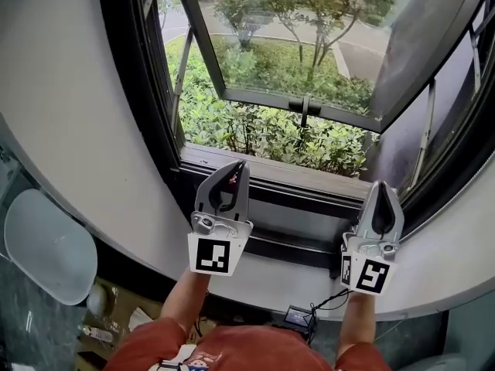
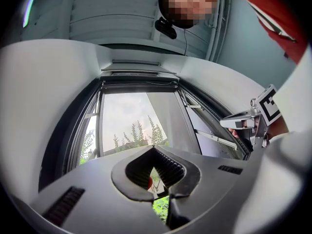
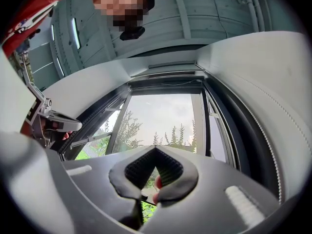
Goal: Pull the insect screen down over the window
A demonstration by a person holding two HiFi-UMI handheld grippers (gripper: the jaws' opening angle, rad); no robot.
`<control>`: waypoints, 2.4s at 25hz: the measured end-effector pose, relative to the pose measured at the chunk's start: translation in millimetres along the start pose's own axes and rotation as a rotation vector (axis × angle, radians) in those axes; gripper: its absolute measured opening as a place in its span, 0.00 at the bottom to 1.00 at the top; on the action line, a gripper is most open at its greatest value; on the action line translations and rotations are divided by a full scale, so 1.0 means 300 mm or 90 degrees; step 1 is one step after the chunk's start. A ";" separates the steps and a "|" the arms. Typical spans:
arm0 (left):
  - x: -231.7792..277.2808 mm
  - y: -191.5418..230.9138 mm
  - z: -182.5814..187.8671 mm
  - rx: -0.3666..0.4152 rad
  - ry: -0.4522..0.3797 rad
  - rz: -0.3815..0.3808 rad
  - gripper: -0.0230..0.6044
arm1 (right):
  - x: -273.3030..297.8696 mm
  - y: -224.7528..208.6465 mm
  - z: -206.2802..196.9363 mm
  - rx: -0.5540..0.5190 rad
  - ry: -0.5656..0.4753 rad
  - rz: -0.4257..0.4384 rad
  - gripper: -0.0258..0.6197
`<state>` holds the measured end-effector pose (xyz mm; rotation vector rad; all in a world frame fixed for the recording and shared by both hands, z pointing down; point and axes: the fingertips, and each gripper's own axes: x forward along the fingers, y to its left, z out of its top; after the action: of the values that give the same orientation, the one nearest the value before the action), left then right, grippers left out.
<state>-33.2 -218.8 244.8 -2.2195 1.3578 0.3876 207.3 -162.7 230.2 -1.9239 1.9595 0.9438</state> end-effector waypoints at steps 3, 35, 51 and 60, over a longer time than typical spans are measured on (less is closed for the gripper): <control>0.017 0.011 0.021 0.013 -0.007 -0.001 0.04 | 0.021 -0.017 0.030 -0.009 -0.015 -0.004 0.05; 0.193 0.144 0.402 0.145 -0.148 0.008 0.04 | 0.231 -0.088 0.418 -0.108 -0.190 0.003 0.06; 0.287 0.186 0.639 0.208 -0.235 0.017 0.05 | 0.352 -0.129 0.615 -0.149 -0.259 0.007 0.06; 0.388 0.225 0.682 0.239 -0.215 0.010 0.05 | 0.432 -0.155 0.726 -0.190 -0.280 0.007 0.06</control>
<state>-35.4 -217.0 -0.2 -1.7469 1.1570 0.4488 180.2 -135.4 -24.7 -1.6511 1.6468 1.5812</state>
